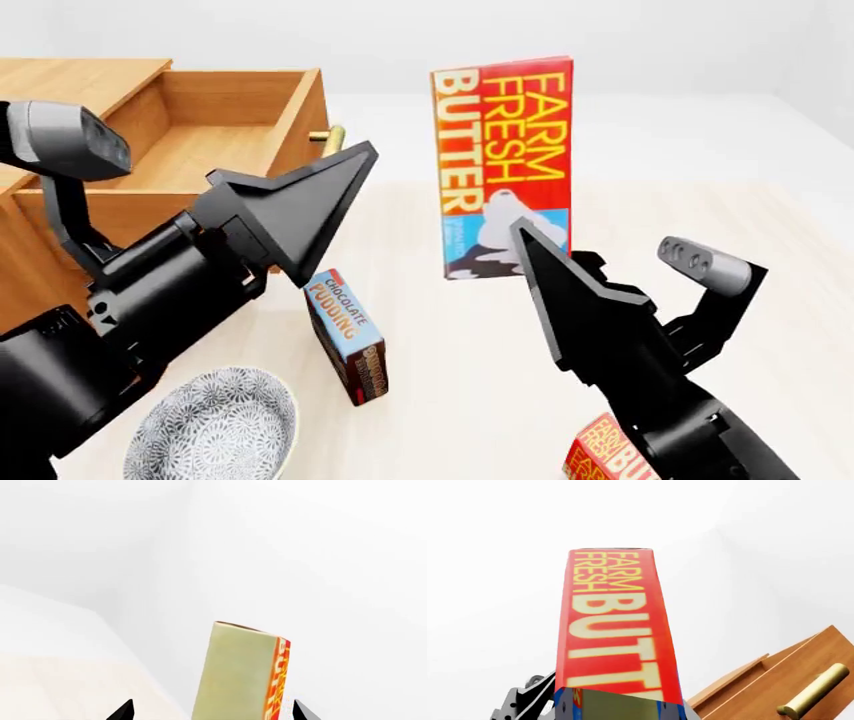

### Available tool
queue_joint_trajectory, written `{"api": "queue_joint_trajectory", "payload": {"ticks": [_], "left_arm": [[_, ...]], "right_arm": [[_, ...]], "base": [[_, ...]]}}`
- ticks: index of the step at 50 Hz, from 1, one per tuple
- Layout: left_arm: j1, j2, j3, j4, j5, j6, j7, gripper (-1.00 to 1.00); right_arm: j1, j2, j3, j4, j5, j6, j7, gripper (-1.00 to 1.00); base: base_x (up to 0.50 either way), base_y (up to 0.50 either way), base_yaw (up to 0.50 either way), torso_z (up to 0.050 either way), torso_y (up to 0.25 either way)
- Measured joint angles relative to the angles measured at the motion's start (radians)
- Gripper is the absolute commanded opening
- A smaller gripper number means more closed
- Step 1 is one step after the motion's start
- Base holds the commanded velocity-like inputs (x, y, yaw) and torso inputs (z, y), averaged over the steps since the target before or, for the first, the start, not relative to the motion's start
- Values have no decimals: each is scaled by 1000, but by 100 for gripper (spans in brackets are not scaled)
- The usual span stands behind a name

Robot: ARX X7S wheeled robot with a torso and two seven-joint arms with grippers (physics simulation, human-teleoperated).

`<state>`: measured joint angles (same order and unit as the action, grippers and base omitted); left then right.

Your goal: Put the butter at the front in the top drawer of the cabinet and close it.

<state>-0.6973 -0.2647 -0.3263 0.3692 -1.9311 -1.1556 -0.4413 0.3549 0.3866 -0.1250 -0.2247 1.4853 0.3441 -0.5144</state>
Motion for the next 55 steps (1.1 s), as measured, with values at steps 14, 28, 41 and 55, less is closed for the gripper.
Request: {"api": "queue_joint_trajectory", "payload": {"ticks": [14,28,41,55], "left_arm": [[-10,2,23,-22,-1,7,29,100],[-28,8,50,-43,17,12,53,100],[-39,14,76,-56,35,14,74,100],[-49,16,100,-70,47,18,93,100]], "right_arm": [[3,2,-9,0,6,5,-3,-100],[6,6,-16,-1,12,10,-4,-100],[3,10,-21,-7,16,12,-5,-100],[0,15,-25,-13,20,13,-7,-100]], "base": [[0,0,0,1,1],[0,0,0,0,1],[0,0,0,1,1],[0,0,0,0,1]]}}
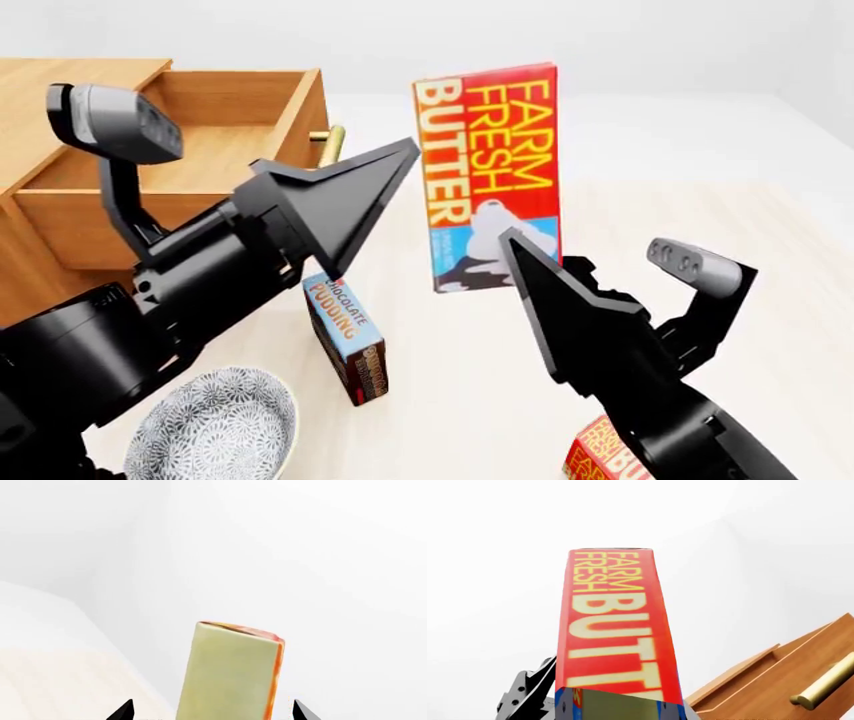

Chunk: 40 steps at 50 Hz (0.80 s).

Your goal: Put the butter at the front in the top drawer of the cabinet and close it.

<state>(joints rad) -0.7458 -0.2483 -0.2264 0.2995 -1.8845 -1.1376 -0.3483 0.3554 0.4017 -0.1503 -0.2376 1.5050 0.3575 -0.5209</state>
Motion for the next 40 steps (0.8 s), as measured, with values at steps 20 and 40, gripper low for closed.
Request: {"api": "queue_joint_trajectory", "payload": {"ticks": [20,40], "left_arm": [[-13,6,36,-23,25,6,31,100],[-21,11,70,-45,52,12,64,100]], "right_arm": [[11,-3,-14,3,-4,2,3,-100],[17,-1,-24,4,-4,3,4,-100]], "base": [[0,0,0,1,1],[0,0,0,1,1]]}}
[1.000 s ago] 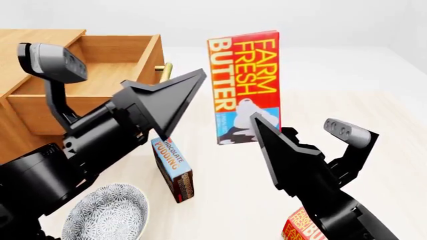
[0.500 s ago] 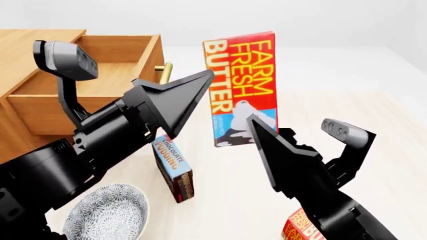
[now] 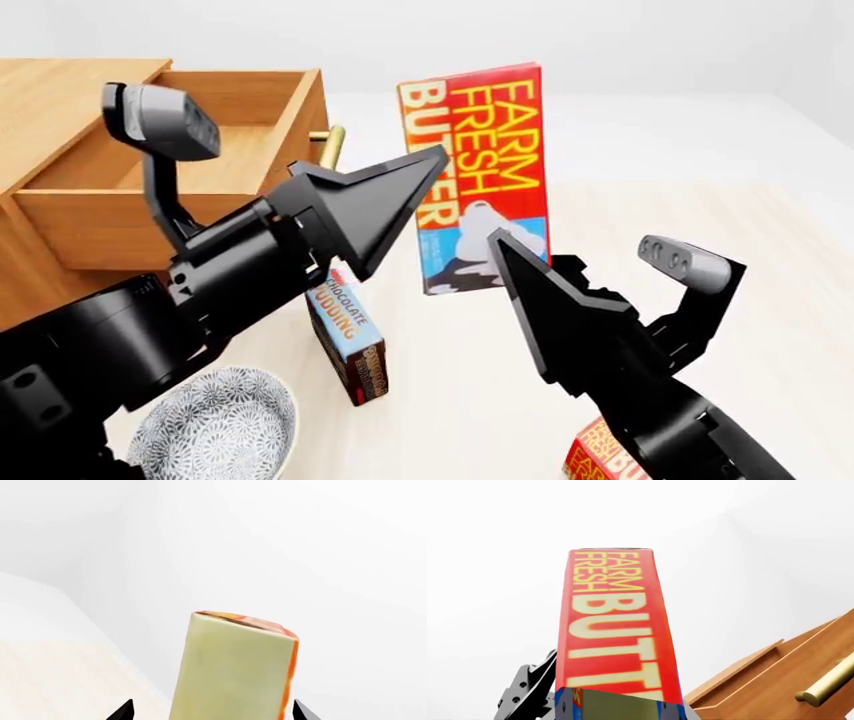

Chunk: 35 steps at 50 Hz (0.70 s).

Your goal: Put the butter at the front in the top drawer of the cabinet and close it.

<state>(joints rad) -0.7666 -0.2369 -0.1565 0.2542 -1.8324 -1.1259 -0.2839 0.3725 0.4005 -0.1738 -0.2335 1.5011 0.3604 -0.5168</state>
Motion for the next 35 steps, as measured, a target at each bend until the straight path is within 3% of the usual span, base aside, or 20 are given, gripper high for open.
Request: {"api": "queue_joint_trajectory", "payload": {"ticks": [35], "left_arm": [[-19,15,58,-49,37,18,66,100]], "right_arm": [[-6,11,-5,-7,6,-2,-4,-100]], "base": [[0,0,0,0,1]]}}
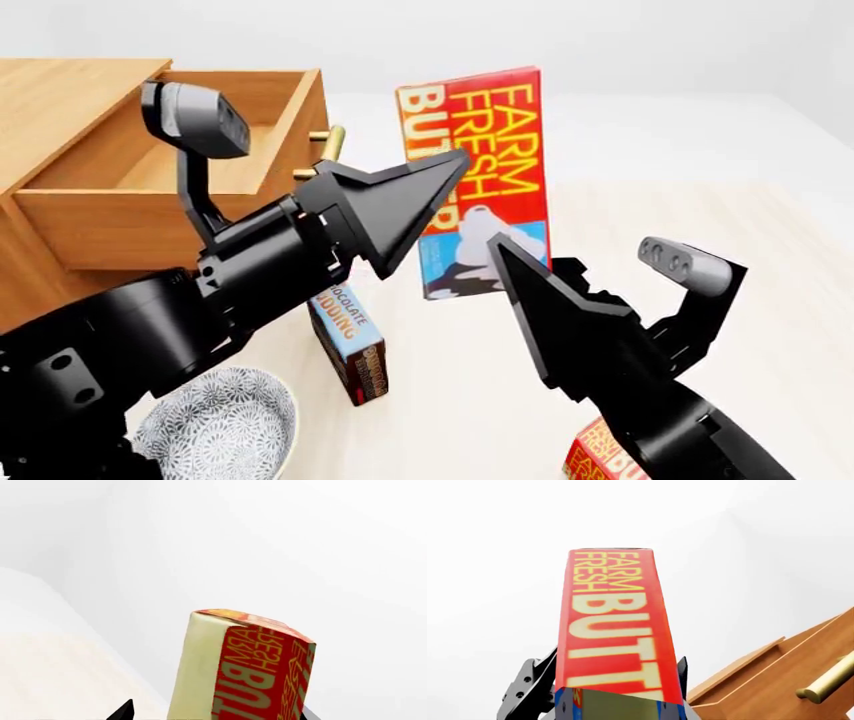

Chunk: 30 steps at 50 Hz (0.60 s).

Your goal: Put the butter at the front in the top drawer of the cabinet and close it.

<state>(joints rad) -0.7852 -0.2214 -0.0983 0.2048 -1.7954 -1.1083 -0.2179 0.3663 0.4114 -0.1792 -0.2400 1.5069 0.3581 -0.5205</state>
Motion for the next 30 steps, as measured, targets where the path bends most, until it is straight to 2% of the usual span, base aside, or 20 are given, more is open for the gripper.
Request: {"api": "queue_joint_trajectory", "payload": {"ticks": [30], "left_arm": [[-20,6,50,-37,26,14,44,100]], "right_arm": [[17,-7,-16,13,-6,-2,2,-100]], "base": [[0,0,0,0,1]]}}
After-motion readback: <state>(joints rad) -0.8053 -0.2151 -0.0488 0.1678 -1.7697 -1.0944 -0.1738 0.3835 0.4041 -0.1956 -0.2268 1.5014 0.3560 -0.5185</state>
